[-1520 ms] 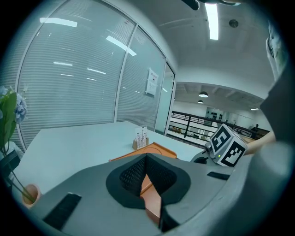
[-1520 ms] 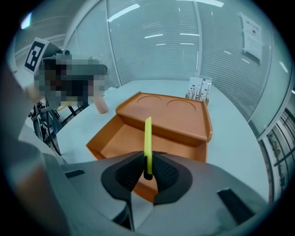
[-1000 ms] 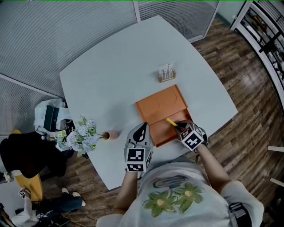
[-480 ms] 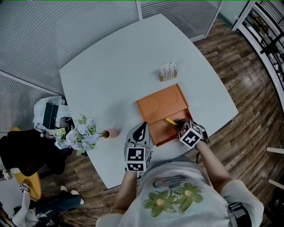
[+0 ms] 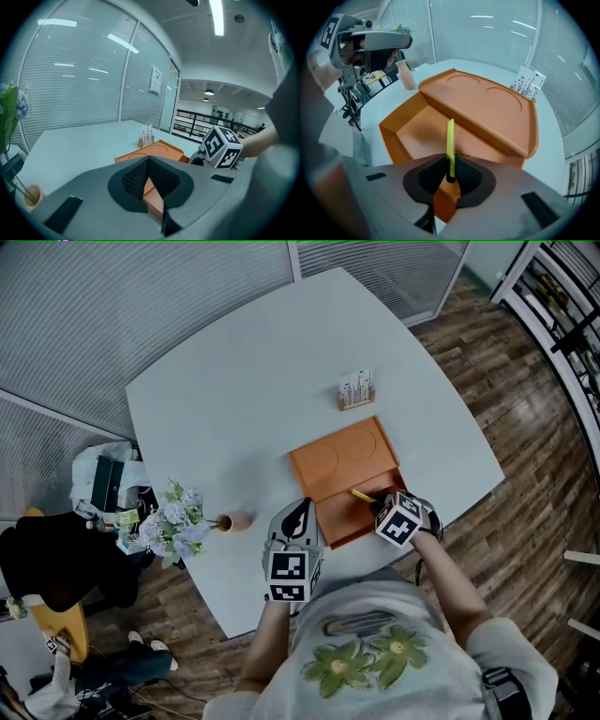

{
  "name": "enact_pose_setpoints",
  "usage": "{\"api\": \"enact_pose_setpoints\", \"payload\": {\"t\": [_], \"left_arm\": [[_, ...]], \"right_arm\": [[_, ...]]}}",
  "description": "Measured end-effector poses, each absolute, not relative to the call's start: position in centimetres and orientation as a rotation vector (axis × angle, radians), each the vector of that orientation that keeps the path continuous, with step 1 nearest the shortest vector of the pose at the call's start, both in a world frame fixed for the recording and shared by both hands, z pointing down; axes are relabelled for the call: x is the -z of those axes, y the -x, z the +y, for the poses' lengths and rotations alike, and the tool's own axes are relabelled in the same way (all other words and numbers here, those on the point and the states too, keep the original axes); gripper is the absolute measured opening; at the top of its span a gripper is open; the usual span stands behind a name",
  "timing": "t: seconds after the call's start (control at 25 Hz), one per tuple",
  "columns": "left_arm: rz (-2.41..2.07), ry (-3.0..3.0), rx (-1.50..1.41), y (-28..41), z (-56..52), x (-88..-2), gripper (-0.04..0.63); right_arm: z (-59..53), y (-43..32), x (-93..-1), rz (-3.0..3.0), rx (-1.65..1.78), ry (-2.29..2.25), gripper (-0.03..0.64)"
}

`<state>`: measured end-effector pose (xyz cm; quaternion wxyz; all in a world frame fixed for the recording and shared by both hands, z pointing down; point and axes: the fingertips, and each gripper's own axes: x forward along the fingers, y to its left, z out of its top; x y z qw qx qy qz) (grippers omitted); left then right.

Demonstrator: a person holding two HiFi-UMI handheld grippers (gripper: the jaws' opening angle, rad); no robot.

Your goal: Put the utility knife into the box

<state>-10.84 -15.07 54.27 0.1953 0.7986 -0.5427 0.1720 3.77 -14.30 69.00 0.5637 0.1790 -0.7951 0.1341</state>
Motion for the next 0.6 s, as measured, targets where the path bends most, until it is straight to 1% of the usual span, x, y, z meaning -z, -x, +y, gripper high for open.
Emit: {"api": "enact_pose_setpoints", "payload": {"t": [0.6], "left_arm": [[-1.521,-2.226,-0.491,11.0,-15.0,-54.9,0.003]], "right_arm": [[-14.5,-3.7,-70.2,-1.812,-0.286,-0.363,0.060]]}}
